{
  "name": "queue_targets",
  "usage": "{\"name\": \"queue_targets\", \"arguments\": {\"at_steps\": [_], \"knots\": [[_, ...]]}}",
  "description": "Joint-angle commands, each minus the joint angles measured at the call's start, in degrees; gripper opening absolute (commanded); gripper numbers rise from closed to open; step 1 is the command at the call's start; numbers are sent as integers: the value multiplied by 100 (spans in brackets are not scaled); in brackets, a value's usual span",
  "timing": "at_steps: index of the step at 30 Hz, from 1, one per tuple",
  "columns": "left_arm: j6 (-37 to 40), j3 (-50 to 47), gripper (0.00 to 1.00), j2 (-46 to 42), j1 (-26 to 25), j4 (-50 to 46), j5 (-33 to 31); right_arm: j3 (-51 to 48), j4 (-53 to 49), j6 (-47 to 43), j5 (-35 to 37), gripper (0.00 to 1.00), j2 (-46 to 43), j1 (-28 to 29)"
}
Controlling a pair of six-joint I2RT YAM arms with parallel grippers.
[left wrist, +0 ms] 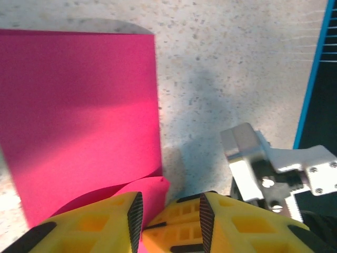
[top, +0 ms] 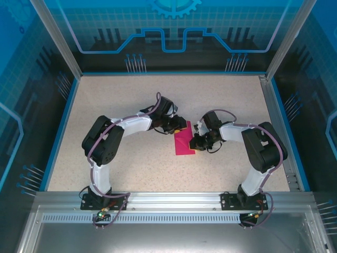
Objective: Fold a paper plane with a square sheet of paper (pick it up from the middle)
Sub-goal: Fold the triangle a second time at the center of the table.
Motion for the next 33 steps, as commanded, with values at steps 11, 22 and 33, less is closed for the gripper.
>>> {"name": "queue_targets", "arguments": {"at_steps": [11,22,33], "knots": [[39,-146,32,619,-66,-93,-124,-192,-504,-109,624,10,228,56],[251,-222,31,536,218,-481,-425,-251,-486,-105,636,10,241,47],[395,-175,31,401,347,-679,-439,-242,-495,-95,646,10,221,52]]}}
